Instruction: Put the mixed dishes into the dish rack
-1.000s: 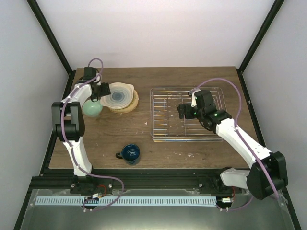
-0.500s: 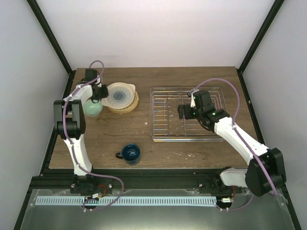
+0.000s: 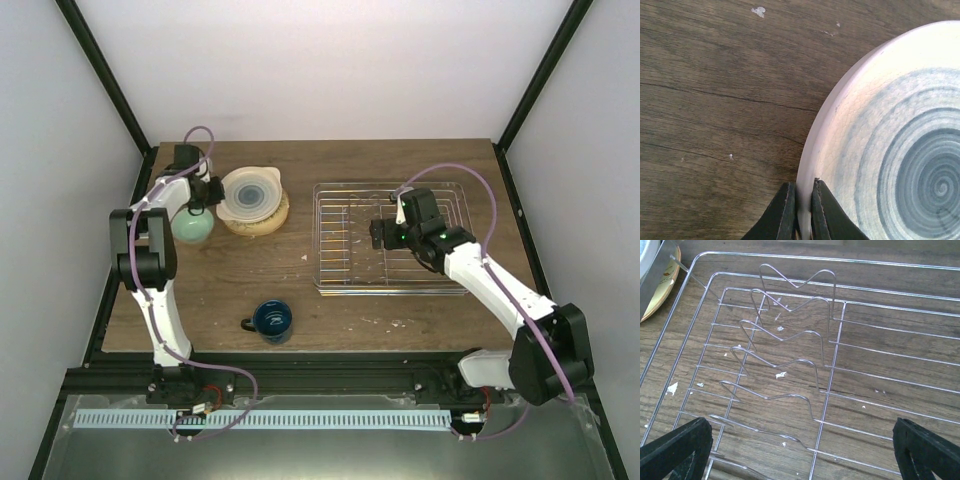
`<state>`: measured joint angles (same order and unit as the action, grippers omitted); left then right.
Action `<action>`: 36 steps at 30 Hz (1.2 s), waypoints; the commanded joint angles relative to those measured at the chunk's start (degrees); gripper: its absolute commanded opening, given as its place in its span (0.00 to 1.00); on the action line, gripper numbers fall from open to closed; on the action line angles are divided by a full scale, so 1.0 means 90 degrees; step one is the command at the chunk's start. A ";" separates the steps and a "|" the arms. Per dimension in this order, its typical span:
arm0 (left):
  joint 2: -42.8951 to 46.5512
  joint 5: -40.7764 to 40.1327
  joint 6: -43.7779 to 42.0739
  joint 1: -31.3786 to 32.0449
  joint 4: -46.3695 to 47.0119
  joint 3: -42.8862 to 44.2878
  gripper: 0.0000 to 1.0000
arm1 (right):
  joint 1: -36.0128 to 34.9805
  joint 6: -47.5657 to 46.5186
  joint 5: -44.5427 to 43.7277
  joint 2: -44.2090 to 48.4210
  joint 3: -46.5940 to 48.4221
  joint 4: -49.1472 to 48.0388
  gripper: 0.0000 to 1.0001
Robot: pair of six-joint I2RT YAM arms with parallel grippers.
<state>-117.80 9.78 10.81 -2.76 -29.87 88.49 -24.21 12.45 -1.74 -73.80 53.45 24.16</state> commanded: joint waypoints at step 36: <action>0.1850 0.3130 0.0753 -0.0626 0.1383 -0.1219 0.00 | -0.0064 -0.0359 0.1490 -0.0834 0.0041 -0.1300 1.00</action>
<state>-107.04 31.59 16.25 -9.28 -22.74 77.52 -24.21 10.70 6.02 -81.38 53.39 17.08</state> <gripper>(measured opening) 0.095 0.998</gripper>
